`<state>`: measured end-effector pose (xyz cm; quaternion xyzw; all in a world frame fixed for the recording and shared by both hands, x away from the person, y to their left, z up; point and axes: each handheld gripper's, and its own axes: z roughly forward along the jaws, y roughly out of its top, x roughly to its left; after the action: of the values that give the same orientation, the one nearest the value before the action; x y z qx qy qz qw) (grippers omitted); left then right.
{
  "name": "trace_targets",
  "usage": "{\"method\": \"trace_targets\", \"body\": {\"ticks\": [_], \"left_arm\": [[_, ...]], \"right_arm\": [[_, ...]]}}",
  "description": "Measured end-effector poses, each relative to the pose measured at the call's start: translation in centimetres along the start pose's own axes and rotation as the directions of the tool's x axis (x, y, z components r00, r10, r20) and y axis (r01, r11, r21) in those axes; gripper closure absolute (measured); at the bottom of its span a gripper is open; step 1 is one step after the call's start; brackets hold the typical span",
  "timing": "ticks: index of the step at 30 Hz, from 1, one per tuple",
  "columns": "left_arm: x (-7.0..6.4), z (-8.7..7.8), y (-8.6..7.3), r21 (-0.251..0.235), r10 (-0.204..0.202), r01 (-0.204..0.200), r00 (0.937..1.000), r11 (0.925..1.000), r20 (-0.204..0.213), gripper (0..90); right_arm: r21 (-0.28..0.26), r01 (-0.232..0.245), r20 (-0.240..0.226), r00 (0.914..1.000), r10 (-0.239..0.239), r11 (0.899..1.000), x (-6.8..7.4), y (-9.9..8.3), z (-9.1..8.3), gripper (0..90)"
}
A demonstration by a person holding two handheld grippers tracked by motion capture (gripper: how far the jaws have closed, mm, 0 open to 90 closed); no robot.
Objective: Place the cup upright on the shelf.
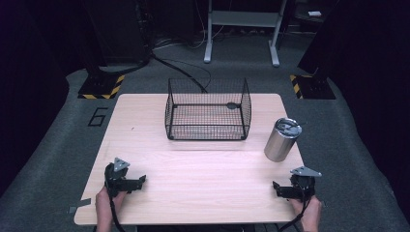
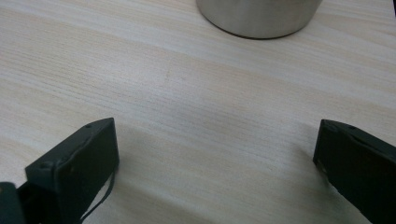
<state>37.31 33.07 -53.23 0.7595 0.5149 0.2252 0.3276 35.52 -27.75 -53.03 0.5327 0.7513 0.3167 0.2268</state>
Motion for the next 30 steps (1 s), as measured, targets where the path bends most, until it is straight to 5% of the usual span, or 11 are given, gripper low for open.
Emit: {"method": "trace_targets", "body": {"ticks": [12,30], "left_arm": [[-0.02,0.01,-0.04,-0.005,-0.002,0.002,1.0000,1.0000,-0.006,1.4],[-0.07,0.00,-0.05,-0.006,-0.007,0.007,0.9999,1.0000,-0.010,1.4]], "right_arm": [[-0.001,0.015,0.001,0.9999,-0.015,1.000,-0.10,0.02,0.01,0.0],[0.030,-0.037,0.008,0.9993,0.036,0.999,0.29,0.56,0.08,0.0]]}}
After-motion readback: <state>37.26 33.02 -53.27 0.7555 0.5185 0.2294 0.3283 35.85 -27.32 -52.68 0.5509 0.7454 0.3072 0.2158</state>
